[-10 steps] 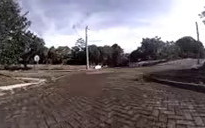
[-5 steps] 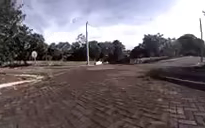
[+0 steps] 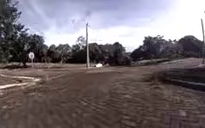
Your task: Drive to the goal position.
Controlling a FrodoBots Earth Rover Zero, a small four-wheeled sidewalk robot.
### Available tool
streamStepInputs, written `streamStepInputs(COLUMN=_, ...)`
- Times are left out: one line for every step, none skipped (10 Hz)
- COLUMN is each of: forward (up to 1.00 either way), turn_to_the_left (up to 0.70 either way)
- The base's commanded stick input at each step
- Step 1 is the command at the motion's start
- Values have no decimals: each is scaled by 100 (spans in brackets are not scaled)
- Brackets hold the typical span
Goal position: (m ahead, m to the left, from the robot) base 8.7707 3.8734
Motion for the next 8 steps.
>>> streamStepInputs(forward=100, turn_to_the_left=0)
streamStepInputs(forward=100, turn_to_the_left=0)
streamStepInputs(forward=100, turn_to_the_left=0)
streamStepInputs(forward=100, turn_to_the_left=0)
streamStepInputs(forward=100, turn_to_the_left=0)
streamStepInputs(forward=100, turn_to_the_left=0)
streamStepInputs(forward=100, turn_to_the_left=0)
streamStepInputs(forward=100, turn_to_the_left=0)
